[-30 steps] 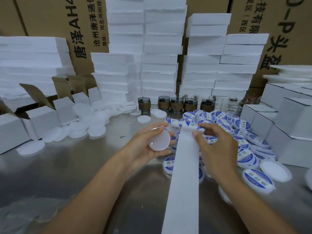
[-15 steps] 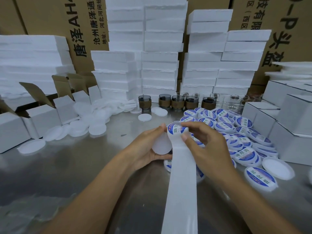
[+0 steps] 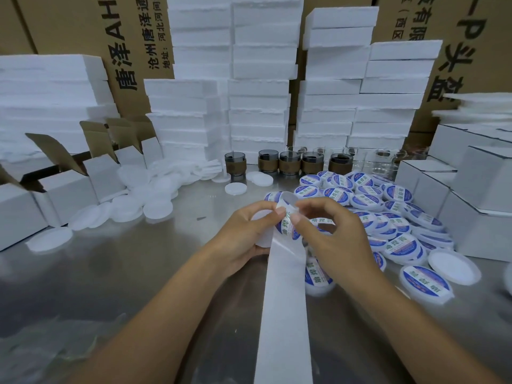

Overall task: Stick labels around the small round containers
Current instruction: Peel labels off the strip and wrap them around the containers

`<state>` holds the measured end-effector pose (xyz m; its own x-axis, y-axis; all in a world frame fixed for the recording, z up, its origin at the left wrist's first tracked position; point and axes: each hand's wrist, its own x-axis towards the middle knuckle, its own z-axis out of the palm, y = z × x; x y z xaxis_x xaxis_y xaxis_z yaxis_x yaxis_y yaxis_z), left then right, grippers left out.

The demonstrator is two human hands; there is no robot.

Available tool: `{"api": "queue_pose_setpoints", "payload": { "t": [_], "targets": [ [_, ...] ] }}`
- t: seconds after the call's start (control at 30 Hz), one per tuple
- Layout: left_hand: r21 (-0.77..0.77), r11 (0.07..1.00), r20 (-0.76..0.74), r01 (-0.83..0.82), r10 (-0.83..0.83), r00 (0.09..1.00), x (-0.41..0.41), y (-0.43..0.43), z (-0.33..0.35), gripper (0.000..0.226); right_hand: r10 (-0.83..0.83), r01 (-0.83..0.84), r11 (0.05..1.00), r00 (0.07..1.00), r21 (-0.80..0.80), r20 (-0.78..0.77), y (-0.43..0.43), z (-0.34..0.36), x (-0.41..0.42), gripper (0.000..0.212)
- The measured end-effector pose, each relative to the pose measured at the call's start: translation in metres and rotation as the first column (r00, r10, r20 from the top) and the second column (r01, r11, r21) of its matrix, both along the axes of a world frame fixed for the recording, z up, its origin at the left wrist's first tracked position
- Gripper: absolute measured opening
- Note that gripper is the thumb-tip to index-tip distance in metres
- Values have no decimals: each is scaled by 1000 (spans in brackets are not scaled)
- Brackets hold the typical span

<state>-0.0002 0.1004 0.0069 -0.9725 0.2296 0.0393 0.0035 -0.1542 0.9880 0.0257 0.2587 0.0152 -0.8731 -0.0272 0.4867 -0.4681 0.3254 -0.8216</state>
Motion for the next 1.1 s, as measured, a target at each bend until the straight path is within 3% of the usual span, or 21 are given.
{"api": "queue_pose_setpoints", "payload": {
  "t": [0.17, 0.33, 0.47, 0.73, 1.0, 1.1],
  "targets": [
    [-50, 998, -41, -30, 28, 999, 3, 6, 1, 11, -75, 74, 997, 997, 23, 14, 3, -2, -4, 17],
    [-107, 991, -31, -81, 78, 996, 4, 8, 4, 17, -123, 156, 955, 982, 253, -144, 7, -4, -5, 27],
    [-108, 992, -27, -64, 62, 998, 6, 7, 5, 7, -122, 237, 889, 947, 392, -296, 10, -3, -3, 26],
    [-95, 994, -18, -57, 55, 998, 6, 8, 5, 11, -144, 439, 771, 827, 462, -544, 12, 0, -3, 10],
    [-119, 984, -52, -136, 131, 990, 7, 8, 5, 14, -103, 396, 769, 851, 501, -515, 11, -1, -3, 13],
    [-112, 981, -63, -157, 151, 987, 6, 8, 5, 15, -82, 278, 824, 921, 494, -382, 9, -2, -4, 10]
  ]
}}
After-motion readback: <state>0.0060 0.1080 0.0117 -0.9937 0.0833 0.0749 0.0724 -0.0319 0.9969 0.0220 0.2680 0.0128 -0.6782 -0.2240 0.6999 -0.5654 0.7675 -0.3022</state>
